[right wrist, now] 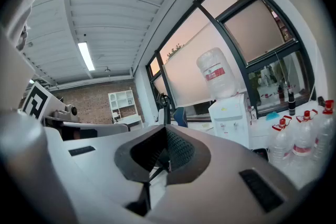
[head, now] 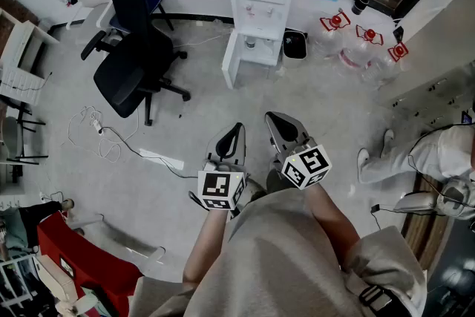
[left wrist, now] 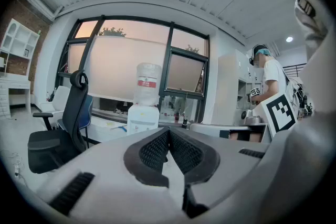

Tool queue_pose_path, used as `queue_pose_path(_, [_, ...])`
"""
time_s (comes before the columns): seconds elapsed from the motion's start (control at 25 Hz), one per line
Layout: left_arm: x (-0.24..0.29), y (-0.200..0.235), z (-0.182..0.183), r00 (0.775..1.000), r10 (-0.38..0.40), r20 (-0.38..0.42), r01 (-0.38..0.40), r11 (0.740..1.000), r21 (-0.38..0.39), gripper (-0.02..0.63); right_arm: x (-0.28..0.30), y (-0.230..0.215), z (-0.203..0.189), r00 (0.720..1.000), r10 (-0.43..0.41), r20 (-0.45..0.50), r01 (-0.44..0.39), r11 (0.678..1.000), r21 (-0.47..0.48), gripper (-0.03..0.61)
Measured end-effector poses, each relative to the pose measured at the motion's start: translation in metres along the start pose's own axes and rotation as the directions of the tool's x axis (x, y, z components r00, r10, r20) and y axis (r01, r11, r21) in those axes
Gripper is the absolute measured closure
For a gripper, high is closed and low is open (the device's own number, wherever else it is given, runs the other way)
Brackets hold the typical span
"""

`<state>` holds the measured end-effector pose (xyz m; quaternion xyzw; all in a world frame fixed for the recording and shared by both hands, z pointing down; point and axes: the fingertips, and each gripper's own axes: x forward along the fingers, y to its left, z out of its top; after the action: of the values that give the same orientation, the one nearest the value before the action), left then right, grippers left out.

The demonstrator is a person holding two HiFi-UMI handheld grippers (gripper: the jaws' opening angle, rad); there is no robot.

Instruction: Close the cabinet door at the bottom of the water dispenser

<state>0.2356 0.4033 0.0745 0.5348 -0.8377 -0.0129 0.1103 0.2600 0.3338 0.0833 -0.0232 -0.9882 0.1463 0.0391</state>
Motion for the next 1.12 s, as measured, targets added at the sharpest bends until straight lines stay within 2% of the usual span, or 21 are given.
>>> queue_pose_path(0.28, [-0.017,-0.025,-0.005,0.999,0.028,-0.017,-0.028,1.000,0.004,0.606,-0.031,0.004,0.001,1.000,0.010,0.006,-0.010,1.000,0.018,0.571])
queue_pose_path(0.76, [0.012,-0.074,-0.003,0.996,0.073,-0.041,-0.071,0.997,0.040,0.606,-0.074,-0.041,0.014,0.999,0.037,0.036,-0.039,0.997,0.070,0.571])
queue_pose_path(1.12, [0.044,-0.066,-0.011,0.994,0.073,-0.081,-0.069,0.996,0.053,0.606,-0.061,-0.073,0.010,0.999,0.028,0.042,-0.032,0.995,0.096,0.569])
